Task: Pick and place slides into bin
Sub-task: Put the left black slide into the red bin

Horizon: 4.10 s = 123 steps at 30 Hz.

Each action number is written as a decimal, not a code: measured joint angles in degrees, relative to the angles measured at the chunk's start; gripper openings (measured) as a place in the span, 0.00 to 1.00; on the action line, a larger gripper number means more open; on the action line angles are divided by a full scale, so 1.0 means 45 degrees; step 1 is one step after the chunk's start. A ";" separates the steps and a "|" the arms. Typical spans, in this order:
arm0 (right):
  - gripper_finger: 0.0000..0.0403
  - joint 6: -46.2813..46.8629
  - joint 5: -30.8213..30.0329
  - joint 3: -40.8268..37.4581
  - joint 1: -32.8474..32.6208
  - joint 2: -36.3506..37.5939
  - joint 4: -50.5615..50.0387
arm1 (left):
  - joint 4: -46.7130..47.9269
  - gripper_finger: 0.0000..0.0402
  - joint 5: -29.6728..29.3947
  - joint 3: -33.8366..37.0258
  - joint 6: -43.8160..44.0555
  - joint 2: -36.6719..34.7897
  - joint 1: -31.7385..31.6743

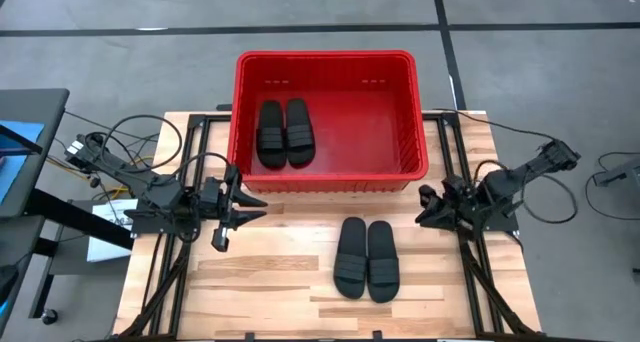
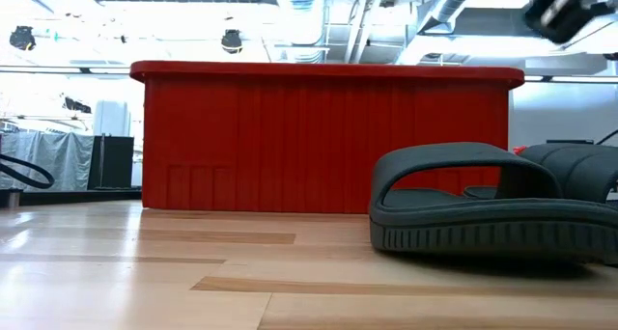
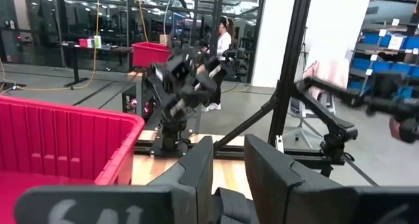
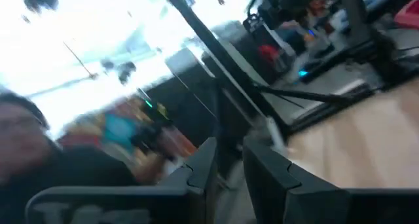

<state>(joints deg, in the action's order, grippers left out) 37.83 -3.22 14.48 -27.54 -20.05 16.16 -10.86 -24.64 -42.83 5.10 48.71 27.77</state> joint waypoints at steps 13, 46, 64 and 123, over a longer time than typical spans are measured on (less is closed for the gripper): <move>0.16 -0.1707 -0.1311 0.7351 0.0003 -0.6010 -1.1568 | 0.0259 0.19 0.0048 0.0000 -0.0299 0.0005 0.0000; 0.16 -0.4228 -0.1296 0.8503 0.2649 -1.5099 -1.0961 | 0.1191 0.19 0.0067 -0.0005 0.1179 0.0010 0.0000; 0.16 -0.4563 -0.1464 0.9938 0.2986 -1.7286 -1.1481 | 0.1203 0.19 0.0062 -0.0005 0.1361 0.0005 0.0004; 0.04 -0.5498 -0.1209 0.9947 0.4035 -1.8810 -1.0939 | 0.1682 0.19 0.0092 -0.0005 0.2016 0.0005 0.0005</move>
<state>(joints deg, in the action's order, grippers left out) 13.09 -8.67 59.24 -9.39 -104.70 -33.07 -3.29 -24.23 -42.85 14.17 48.73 27.79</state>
